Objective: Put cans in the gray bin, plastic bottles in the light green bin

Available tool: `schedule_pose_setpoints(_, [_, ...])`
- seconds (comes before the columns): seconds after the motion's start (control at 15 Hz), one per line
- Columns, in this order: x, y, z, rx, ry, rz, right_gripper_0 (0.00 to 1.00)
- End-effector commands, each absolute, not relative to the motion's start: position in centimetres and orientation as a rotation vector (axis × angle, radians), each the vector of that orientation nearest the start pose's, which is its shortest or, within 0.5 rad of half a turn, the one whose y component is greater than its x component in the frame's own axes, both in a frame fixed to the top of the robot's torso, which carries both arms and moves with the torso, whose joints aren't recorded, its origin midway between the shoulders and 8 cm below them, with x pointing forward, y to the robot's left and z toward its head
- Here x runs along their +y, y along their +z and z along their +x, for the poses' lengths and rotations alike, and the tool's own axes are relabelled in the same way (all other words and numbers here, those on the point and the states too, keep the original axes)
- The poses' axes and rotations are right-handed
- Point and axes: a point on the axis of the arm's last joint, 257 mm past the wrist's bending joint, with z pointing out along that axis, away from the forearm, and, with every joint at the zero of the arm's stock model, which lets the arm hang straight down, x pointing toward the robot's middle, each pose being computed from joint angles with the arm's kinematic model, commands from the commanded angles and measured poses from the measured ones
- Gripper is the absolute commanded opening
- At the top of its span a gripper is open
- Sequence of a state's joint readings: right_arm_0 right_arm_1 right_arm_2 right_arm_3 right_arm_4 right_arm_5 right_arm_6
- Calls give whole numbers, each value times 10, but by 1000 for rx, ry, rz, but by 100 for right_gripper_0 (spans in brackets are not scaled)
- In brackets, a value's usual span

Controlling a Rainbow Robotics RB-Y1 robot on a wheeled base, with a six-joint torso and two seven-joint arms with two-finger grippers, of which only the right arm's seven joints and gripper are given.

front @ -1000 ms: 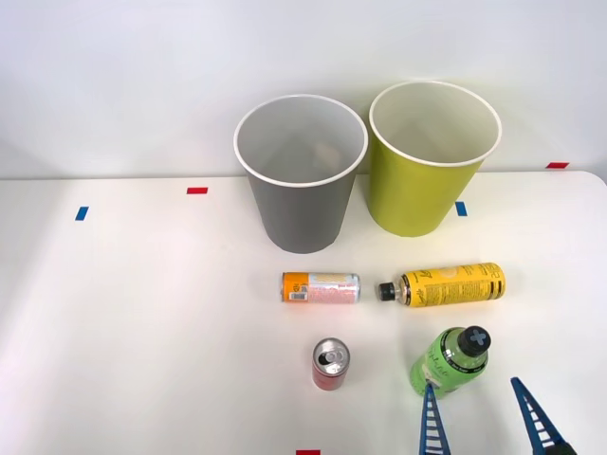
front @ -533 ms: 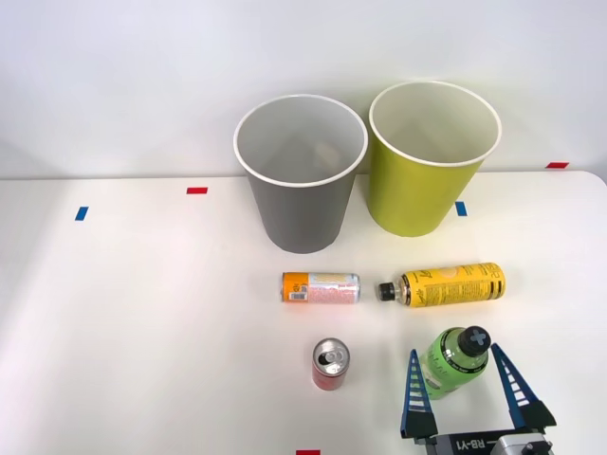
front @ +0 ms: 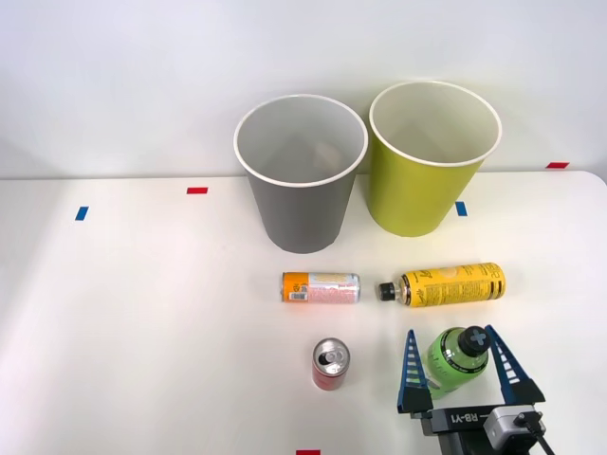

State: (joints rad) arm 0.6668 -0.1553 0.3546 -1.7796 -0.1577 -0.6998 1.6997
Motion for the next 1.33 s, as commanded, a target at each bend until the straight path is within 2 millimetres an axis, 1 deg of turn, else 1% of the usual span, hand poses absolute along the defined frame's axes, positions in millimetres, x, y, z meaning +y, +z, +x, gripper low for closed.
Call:
schedule_pose_setpoints(0.07, [-190,-238,318,1341,74,-10,71])
schedule_pose_setpoints(0.13, [-189,-239,317,1342,74,-12,42])
schedule_pose_setpoints(0.2, [-189,-239,317,1342,76,-9,21])
schedule_pose_setpoints(0.47, [-189,-236,318,1333,88,6,13])
schedule_pose_setpoints(0.73, [-190,-235,316,1329,93,12,10])
schedule_pose_setpoints(0.8, [-191,-230,314,1320,98,11,9])
schedule_pose_setpoints(0.93, [-189,-214,311,1323,121,-1,8])
schedule_pose_setpoints(1.07, [-186,-192,315,1336,145,-2,8])
schedule_pose_setpoints(1.13, [-185,-180,319,1328,158,-3,7])
schedule_pose_setpoints(1.27, [-186,-152,334,1308,177,-12,4])
schedule_pose_setpoints(1.33, [-187,-132,346,1312,183,-26,2])
